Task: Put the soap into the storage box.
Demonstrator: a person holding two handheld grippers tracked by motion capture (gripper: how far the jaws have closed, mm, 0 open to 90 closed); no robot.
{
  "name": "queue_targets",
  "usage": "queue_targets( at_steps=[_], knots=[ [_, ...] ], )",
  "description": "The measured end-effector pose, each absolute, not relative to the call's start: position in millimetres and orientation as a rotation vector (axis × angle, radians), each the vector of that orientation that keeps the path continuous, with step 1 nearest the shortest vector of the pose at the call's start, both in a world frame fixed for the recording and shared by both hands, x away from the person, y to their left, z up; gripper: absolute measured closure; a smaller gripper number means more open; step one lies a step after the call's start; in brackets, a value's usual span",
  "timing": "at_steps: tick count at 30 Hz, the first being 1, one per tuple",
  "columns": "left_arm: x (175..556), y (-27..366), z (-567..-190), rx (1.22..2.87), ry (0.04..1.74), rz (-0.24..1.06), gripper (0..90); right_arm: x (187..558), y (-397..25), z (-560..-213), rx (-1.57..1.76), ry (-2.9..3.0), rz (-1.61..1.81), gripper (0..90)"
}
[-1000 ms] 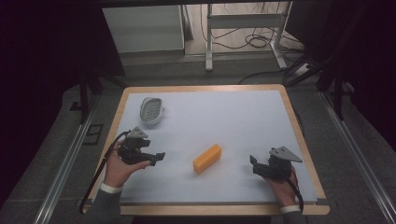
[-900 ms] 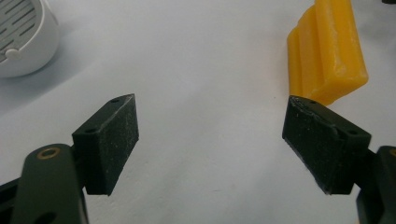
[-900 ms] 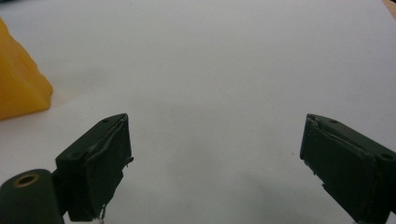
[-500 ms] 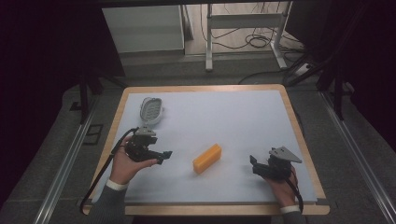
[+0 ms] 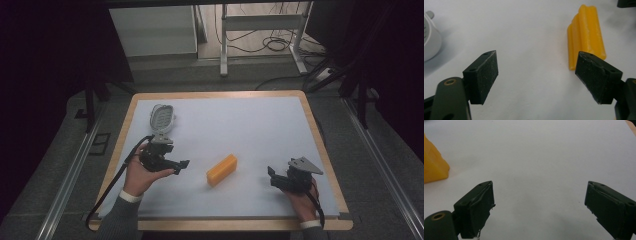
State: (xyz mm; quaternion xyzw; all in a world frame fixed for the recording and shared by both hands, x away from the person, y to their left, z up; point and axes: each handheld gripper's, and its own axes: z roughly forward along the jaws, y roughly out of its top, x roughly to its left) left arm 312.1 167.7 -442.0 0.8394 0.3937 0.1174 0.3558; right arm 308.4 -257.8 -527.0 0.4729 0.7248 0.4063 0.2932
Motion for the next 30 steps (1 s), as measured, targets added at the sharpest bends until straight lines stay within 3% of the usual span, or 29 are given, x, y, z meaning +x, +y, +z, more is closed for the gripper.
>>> queue_targets(
  at_steps=[30],
  knots=[
    [311,119,-435,2.222,0.895,0.287,20.2,309,-258,-527,1.274,1.924,1.081,9.0]
  ],
)
